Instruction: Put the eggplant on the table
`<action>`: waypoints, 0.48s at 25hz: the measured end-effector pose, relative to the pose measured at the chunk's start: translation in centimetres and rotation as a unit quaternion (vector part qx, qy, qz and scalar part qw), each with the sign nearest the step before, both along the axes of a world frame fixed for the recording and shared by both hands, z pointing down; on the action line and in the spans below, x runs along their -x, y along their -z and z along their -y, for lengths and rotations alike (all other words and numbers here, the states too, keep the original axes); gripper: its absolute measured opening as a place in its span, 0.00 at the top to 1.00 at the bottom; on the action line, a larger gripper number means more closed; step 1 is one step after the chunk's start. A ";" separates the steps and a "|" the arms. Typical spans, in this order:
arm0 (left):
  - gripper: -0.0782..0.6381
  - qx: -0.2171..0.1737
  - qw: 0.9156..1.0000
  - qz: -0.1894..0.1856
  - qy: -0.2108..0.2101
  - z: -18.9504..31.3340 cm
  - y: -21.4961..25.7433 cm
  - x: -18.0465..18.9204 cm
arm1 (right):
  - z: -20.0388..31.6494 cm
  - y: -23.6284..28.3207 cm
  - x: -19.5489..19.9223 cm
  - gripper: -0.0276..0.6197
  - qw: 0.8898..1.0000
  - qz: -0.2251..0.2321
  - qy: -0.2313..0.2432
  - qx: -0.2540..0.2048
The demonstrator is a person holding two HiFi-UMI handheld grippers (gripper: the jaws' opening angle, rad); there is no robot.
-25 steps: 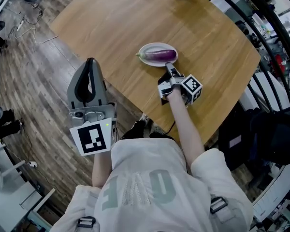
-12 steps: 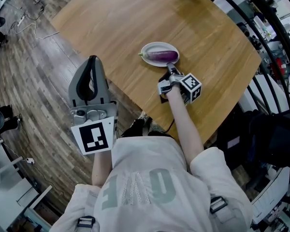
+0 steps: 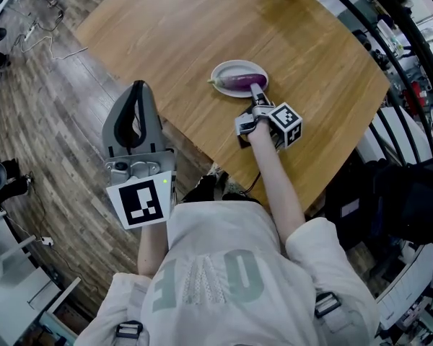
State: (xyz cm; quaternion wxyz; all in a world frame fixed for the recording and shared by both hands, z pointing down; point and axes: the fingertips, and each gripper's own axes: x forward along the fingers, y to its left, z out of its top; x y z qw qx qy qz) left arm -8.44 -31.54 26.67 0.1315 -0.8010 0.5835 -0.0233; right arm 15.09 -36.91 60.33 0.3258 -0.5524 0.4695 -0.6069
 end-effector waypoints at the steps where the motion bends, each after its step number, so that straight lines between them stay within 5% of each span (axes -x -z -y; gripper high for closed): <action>1: 0.87 -0.002 1.000 0.002 -0.001 -0.1 0.1 -0.1 | -0.1 0.0 -0.1 0.67 1.000 -0.004 0.000 0.004; 9: 0.87 -0.020 1.000 -0.002 -0.005 -0.8 1.1 -0.1 | -1.9 0.4 -1.2 0.58 0.998 -0.043 -0.010 0.049; 12: 0.87 -0.031 0.999 -0.011 -0.009 -1.2 1.8 0.0 | -2.1 4.2 -2.8 0.58 0.987 -0.160 0.002 0.020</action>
